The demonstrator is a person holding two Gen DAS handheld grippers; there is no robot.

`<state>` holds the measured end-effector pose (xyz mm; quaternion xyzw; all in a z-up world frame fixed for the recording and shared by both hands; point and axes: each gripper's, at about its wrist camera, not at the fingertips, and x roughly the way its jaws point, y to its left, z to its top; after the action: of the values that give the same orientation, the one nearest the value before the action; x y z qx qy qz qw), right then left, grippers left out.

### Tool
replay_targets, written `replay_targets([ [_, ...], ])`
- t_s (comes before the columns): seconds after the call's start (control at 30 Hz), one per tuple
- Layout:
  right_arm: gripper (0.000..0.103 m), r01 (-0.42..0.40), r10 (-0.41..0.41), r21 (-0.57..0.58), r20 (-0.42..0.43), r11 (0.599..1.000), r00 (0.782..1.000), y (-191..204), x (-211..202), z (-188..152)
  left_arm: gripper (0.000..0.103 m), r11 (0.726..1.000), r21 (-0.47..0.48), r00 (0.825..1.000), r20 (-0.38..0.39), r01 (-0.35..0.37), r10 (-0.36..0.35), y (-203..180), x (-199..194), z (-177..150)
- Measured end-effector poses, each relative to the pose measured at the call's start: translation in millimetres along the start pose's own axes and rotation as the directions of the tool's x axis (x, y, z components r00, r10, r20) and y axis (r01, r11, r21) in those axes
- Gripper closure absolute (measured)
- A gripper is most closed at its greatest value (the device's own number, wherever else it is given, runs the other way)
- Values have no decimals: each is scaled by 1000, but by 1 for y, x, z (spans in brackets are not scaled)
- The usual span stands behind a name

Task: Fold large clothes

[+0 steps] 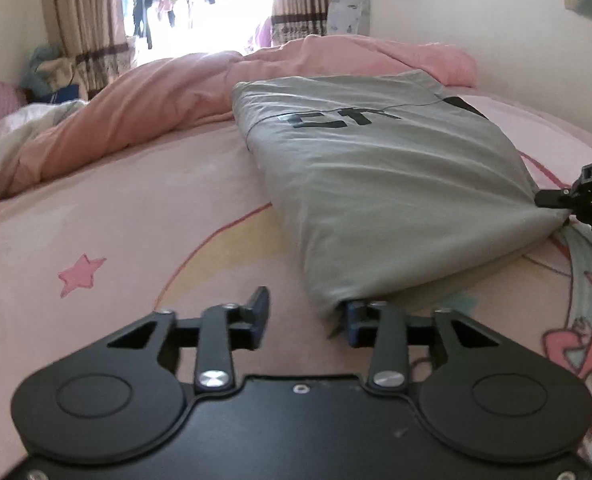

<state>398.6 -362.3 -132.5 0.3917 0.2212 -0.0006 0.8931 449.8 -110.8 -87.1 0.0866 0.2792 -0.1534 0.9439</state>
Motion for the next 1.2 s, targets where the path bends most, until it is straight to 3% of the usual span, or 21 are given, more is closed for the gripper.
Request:
replay_targets([
  [0.13,102,-2,2,-28,-10,1000,1000,4,0,2,59,995,-58,996,-30,78,-80,21,-11,1],
  [0.2,100,-4,3,-49,-16,999,1000,7,-1,4,64,990,-99,994,-38,101,-105,30,-19,2],
  [0.27,95,16,-16,-69,1,997,1000,7,-11,7,66,985,-125,993,-2,119,-121,34,-36,8],
  [0.33,77,82,-76,-129,48,988,996,17,-27,7,66,983,-122,989,68,137,-130,39,-51,20],
  [0.4,71,146,-124,-191,119,971,985,34,-40,9,66,972,-157,981,116,173,-156,44,-55,34],
  [0.5,71,151,-90,-300,208,942,974,66,-58,9,67,943,-232,968,131,239,-213,49,-36,48],
  [0.6,73,70,-8,-409,152,910,988,95,-55,3,74,915,-278,957,105,291,-272,47,-15,51],
  [0.67,77,74,-23,-456,116,887,993,106,-41,-4,77,903,-299,951,61,308,-304,41,0,47],
  [0.77,82,105,-91,-460,52,881,994,100,-15,-12,78,915,-271,954,56,299,-296,31,3,38],
  [0.83,85,148,-151,-453,29,879,988,87,0,-17,78,905,-265,940,11,332,-341,24,12,35],
  [0.87,89,160,-167,-448,25,879,986,81,4,-19,78,902,-265,935,-5,341,-355,19,18,32],
  [0.93,101,165,-168,-444,34,881,985,71,6,-22,78,918,-231,943,-4,323,-333,10,26,24],
  [1.2,99,186,-192,-461,33,868,981,82,6,-20,79,906,-256,936,-13,336,-351,17,26,32],
])
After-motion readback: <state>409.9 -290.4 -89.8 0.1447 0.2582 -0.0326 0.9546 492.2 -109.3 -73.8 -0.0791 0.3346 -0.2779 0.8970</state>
